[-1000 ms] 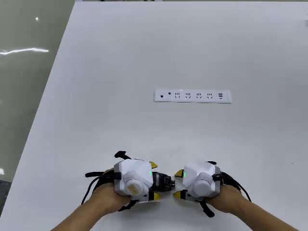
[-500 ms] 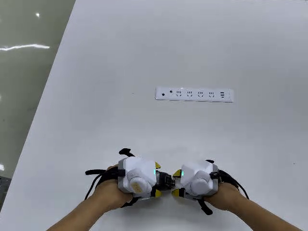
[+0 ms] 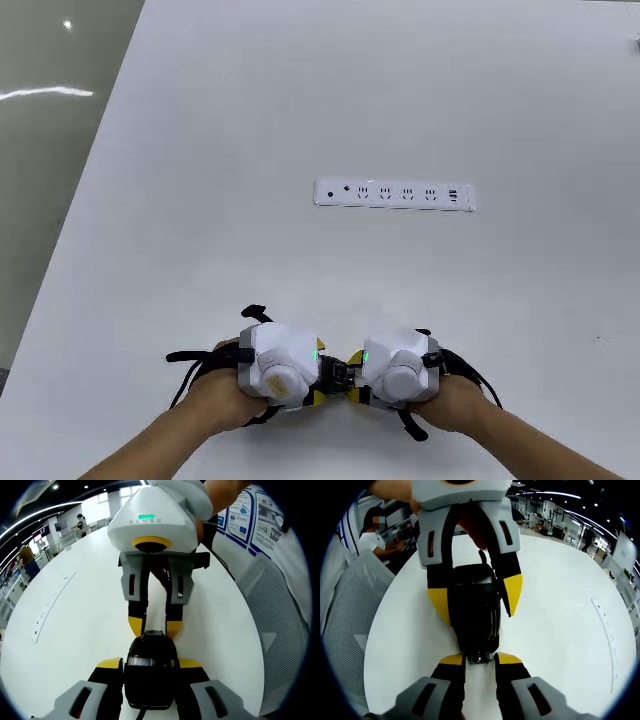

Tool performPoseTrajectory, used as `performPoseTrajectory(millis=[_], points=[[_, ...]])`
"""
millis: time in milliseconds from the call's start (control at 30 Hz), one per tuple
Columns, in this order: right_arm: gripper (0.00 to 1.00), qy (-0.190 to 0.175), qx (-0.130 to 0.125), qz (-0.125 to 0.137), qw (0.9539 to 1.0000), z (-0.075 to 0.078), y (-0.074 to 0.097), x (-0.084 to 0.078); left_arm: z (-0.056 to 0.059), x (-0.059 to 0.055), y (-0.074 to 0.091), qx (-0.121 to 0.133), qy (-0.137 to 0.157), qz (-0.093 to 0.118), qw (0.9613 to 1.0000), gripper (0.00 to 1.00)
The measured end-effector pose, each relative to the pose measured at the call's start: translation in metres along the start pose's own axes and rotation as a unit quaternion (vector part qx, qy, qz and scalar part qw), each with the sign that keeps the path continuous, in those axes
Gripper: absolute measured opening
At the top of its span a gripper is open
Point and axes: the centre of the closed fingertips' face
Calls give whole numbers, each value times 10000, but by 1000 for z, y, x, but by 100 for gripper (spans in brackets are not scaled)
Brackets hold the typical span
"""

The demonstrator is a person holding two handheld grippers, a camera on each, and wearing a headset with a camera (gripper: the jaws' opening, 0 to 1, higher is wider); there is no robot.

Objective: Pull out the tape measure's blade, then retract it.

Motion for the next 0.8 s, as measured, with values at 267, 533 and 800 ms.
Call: performPoseTrajectory(millis=[267, 533, 800], points=[[22, 58, 40, 7, 10000, -1, 0, 1, 0, -1, 0, -12, -29, -30, 10000, 38], [19, 121, 71, 54, 9999, -1, 1, 0, 1, -2, 0, -25, -91, -99, 9999, 38], [16, 152, 103, 51, 9998, -3, 1, 0, 1, -2, 0, -36, -140, -130, 9998, 37]])
Point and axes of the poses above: the centre of the closed fingertips' face, and the gripper's own axes: y roughly backward along the fingers, z roughly to its right, x roughly out of its top, and after that the axes turned 13 degrees about y, right-handed
